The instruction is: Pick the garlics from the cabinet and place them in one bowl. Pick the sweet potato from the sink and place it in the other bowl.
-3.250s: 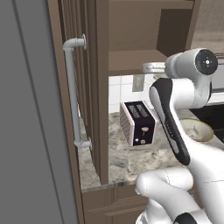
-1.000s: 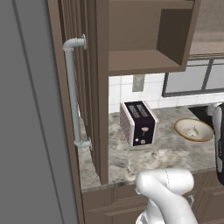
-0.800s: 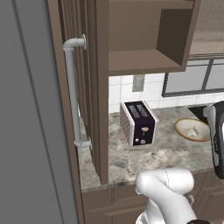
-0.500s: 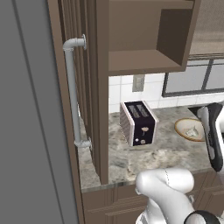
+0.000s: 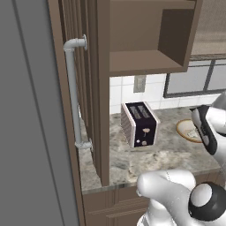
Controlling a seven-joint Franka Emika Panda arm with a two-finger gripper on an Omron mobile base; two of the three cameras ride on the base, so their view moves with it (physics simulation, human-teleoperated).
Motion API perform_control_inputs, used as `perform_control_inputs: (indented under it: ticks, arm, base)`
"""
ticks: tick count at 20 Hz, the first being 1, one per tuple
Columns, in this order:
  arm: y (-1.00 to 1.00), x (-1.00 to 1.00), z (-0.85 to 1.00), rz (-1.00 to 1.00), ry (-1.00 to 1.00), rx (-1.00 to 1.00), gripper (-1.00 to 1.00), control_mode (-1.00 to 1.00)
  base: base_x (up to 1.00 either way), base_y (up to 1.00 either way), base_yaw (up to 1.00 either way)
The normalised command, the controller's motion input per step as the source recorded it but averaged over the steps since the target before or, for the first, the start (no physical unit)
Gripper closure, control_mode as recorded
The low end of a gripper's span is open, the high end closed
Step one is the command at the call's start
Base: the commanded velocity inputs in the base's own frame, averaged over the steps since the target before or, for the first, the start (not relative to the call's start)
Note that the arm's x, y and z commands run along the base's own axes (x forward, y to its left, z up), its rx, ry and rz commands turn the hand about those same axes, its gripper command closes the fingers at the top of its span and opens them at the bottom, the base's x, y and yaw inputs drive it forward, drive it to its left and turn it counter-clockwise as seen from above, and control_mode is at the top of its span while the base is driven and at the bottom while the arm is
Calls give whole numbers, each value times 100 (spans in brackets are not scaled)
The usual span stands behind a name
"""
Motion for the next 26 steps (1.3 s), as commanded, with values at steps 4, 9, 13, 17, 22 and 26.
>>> perform_control_inputs:
  ticks: [4, 9, 13, 17, 22, 26]
  arm:
    - [-52, 52, -19, 0, 13, 0, 100, -100]
    - [-30, 26, 0, 0, 6, 1, 100, -100]
    - [-1, 12, 0, 2, 4, 6, 100, -100]
    - [0, 0, -18, 4, 3, 10, 100, -100]
    - [0, 11, -71, 1, 1, 5, 100, -100]
    - [0, 18, -54, 0, 3, 1, 100, -100]
  base:
    - [0, 0, 0]
    - [0, 0, 0]
    - [0, 0, 0]
    - [0, 0, 0]
    - [0, 0, 0]
    - [0, 0, 0]
